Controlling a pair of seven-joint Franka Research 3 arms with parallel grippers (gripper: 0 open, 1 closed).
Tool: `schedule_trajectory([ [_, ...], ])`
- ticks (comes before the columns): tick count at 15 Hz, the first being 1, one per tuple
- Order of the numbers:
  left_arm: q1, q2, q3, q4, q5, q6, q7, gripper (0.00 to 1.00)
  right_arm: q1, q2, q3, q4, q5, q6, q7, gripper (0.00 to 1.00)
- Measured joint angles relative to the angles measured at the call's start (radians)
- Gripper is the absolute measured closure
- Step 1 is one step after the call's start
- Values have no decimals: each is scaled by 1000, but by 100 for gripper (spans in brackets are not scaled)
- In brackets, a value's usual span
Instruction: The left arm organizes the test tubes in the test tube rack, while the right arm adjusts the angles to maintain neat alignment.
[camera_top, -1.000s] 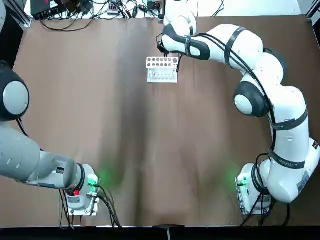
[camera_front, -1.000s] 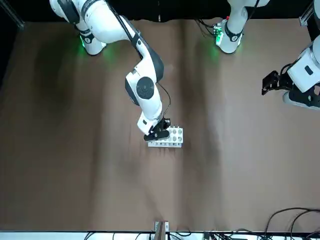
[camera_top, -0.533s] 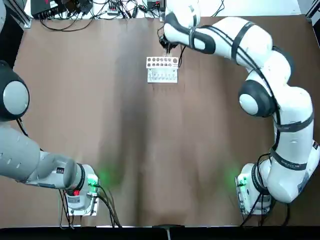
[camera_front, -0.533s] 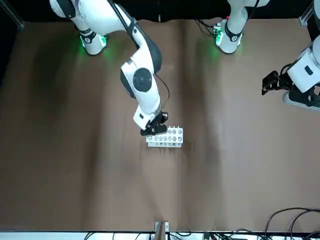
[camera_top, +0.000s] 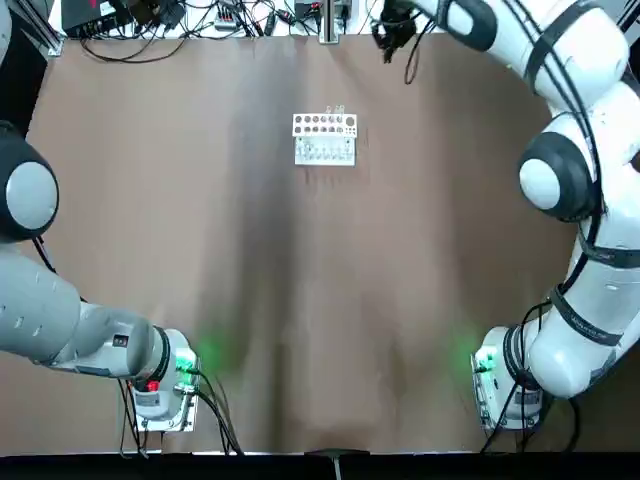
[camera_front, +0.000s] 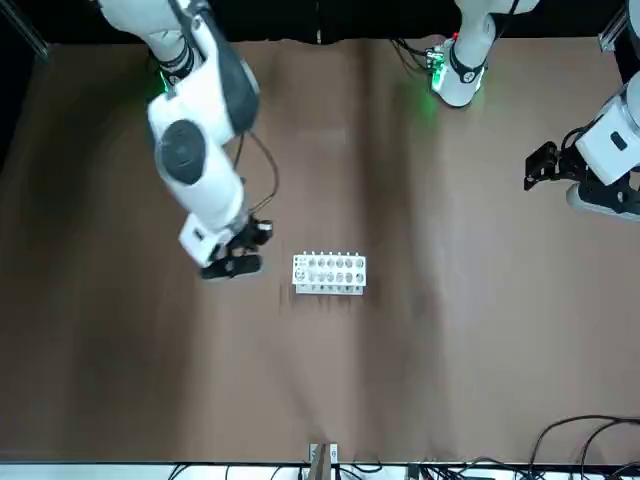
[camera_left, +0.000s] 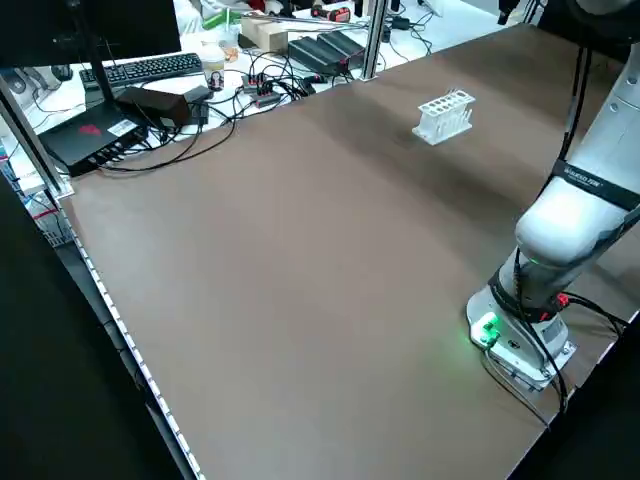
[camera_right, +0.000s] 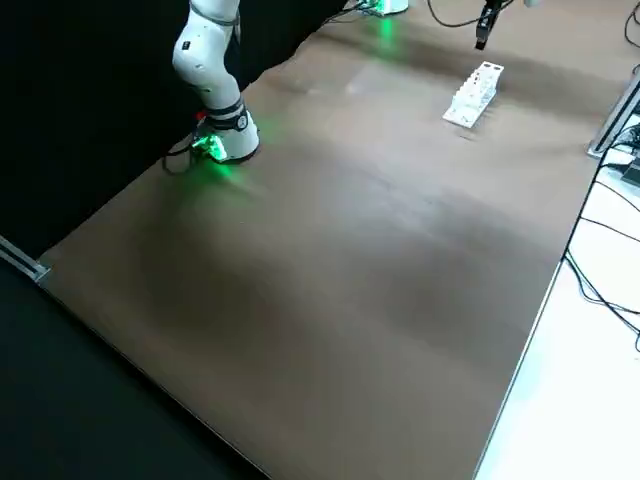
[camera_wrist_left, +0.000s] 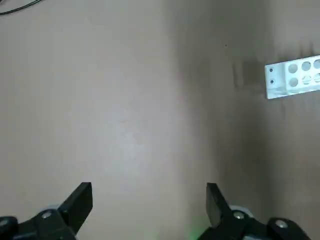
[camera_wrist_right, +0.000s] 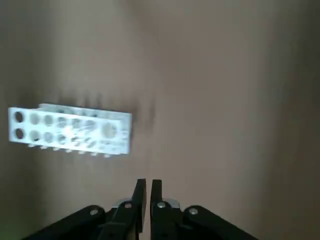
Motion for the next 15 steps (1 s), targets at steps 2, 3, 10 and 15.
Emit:
schedule_trajectory([
  [2, 0, 0, 0, 0, 0, 0, 0, 0, -54, -6, -2, -2, 0, -28, -48, 89],
  [3, 0, 0, 0, 0, 0, 0, 0, 0, -80, -8, -4, -2, 0, -36, -77, 89],
  [10, 3, 0, 1, 1, 0, 1, -2, 0, -312, -131, -9, -32, -1, -130, -385, 89],
  [15, 2, 0, 1, 1, 0, 1, -2, 0, -381, -267, -7, -174, -1, -131, -469, 88],
])
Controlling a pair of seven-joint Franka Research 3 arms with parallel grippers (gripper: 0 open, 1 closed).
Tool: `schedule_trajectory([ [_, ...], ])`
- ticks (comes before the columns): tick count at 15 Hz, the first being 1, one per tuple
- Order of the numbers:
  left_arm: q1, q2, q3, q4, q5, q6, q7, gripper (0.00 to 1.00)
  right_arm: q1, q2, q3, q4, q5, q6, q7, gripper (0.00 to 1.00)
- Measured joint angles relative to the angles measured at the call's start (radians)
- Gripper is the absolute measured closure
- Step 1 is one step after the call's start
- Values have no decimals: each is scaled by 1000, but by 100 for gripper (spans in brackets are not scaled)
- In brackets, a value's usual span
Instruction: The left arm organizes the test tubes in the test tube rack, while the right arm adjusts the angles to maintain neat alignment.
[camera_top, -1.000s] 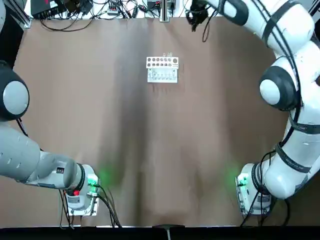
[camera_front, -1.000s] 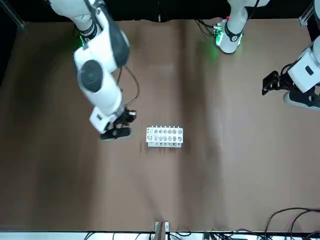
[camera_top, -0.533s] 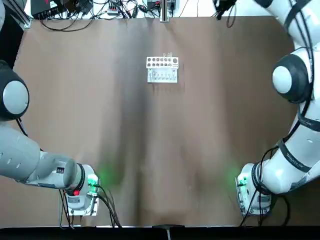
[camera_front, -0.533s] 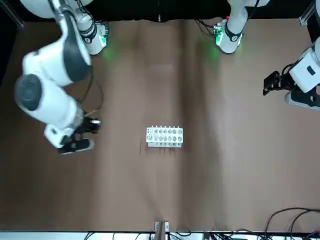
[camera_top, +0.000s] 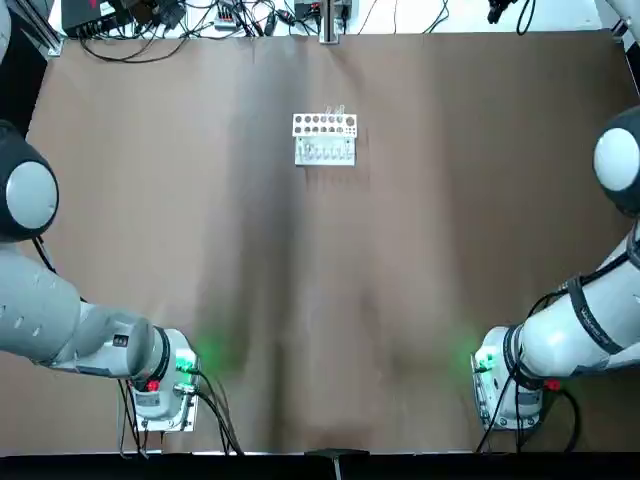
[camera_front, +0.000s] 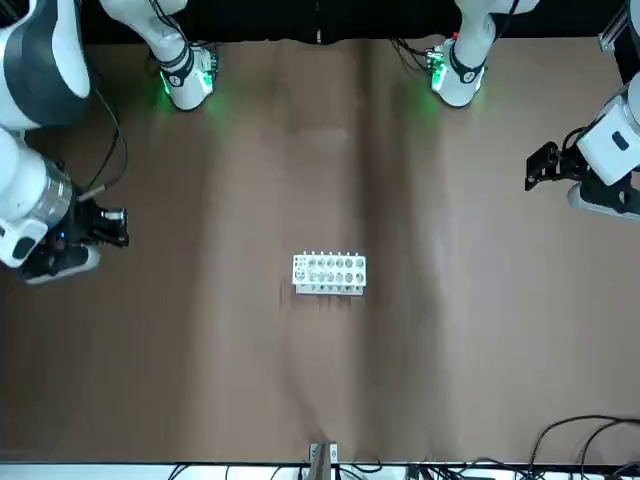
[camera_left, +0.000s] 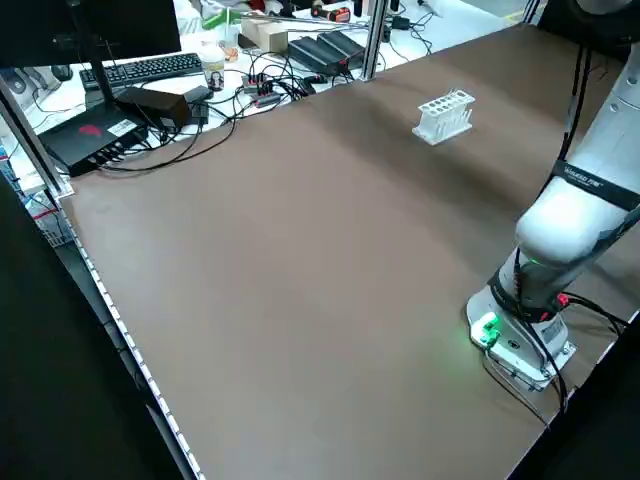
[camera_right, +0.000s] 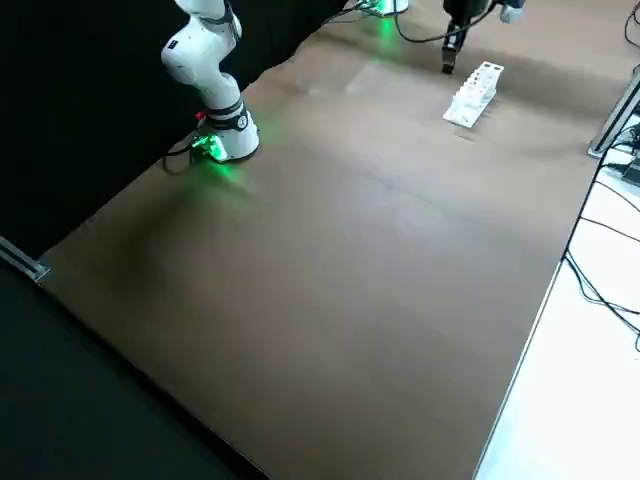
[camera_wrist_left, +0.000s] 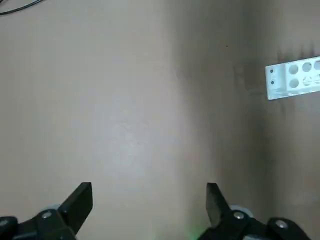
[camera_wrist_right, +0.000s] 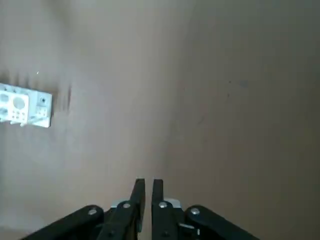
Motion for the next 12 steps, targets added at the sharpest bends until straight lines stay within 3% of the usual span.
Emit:
schedule_trajectory([
  [7, 0, 0, 0, 0, 0, 0, 0, 0, 1, -184, 8, -250, 0, 96, 0, 81],
  [12, -1, 1, 0, 0, 0, 0, -13, 0, 1, -200, 7, -264, -4, 101, 0, 40],
])
